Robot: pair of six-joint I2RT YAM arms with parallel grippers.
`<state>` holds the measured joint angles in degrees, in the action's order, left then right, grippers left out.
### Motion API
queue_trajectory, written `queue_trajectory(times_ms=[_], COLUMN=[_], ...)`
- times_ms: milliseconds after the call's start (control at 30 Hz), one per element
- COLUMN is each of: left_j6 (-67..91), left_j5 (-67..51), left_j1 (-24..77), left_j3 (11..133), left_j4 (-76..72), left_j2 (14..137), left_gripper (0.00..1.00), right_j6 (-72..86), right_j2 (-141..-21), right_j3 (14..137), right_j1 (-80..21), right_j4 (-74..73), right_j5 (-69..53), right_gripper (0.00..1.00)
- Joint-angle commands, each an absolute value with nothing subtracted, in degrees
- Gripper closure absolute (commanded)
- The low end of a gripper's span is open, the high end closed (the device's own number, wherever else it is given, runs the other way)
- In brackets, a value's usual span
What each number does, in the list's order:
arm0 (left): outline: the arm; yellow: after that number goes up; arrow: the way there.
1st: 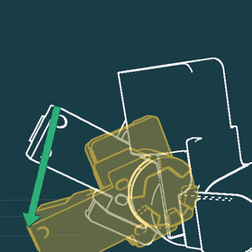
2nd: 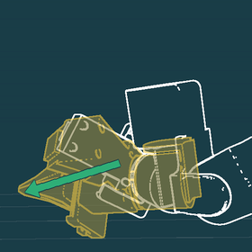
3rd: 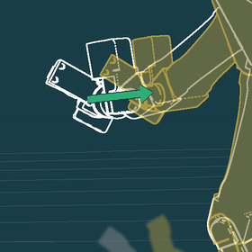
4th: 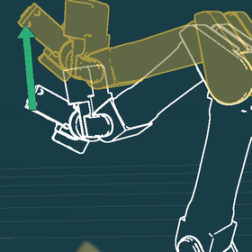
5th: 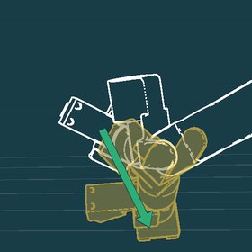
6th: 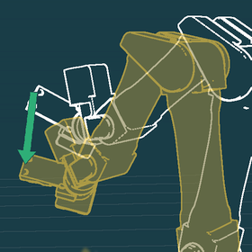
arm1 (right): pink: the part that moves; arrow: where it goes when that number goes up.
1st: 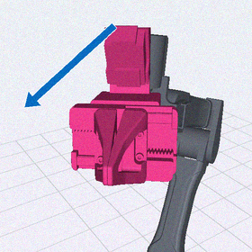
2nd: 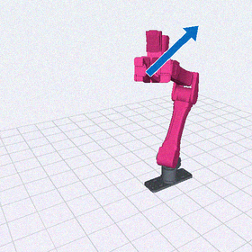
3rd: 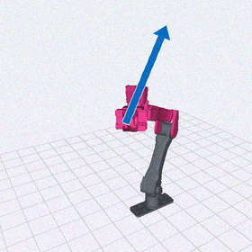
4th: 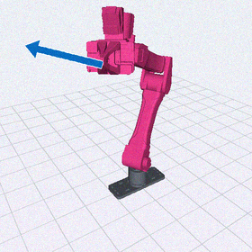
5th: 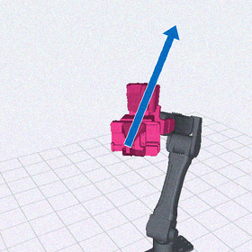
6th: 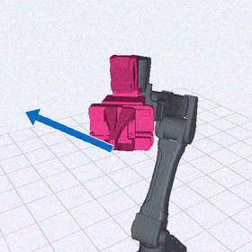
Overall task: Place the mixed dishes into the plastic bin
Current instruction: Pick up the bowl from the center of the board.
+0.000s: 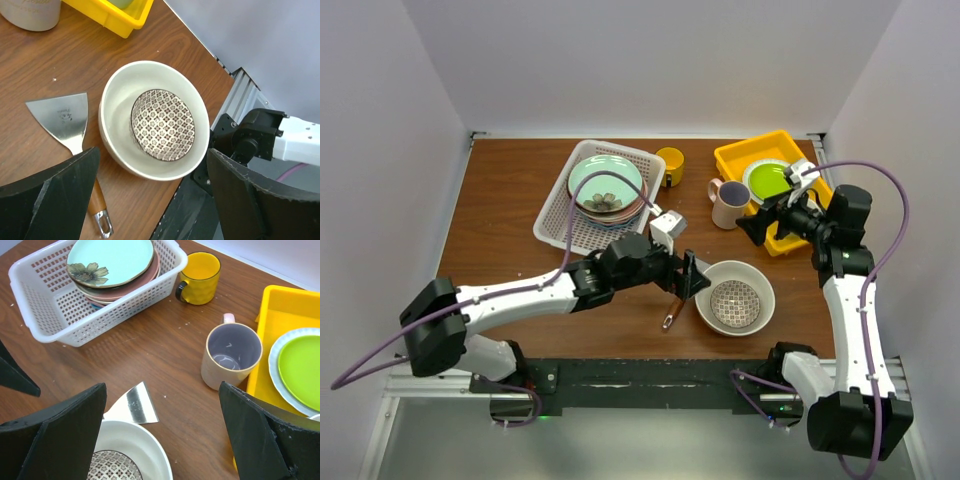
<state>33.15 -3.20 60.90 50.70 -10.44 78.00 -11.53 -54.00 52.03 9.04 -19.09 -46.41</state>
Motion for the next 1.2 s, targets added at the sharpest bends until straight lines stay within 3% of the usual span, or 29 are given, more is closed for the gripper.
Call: queue_trajectory(times_ms=[0,267,733,1167], left_j6=[30.76,30.23,26.72,25.84], left_j5=[2.17,7.2,18.63,15.39], left_j1=[63.45,66.97,70.4,70.84], left_j3=[58.0,71.44,92.36,93.69], left_j4=[-9.06,-0.1,21.18,23.47], left_j2=[82.96,96.65,114.25,117.68], left_gripper=[0.1,0.26,0.39,0.54], right_j6=[-10.02,-9.76,-9.76,-9.84], right_j2=[-53.96,-54.14,-54.84,-54.84], right_j3=[51.77,51.77,52.47,52.65], right_j1=[9.4,9.49,9.49,9.49], right_j4=[-16.79,-16.79,-17.93,-18.28], right_j5=[-44.91,-44.91,-46.14,-45.97], right_gripper=[0.02,0.02,0.02,0.02])
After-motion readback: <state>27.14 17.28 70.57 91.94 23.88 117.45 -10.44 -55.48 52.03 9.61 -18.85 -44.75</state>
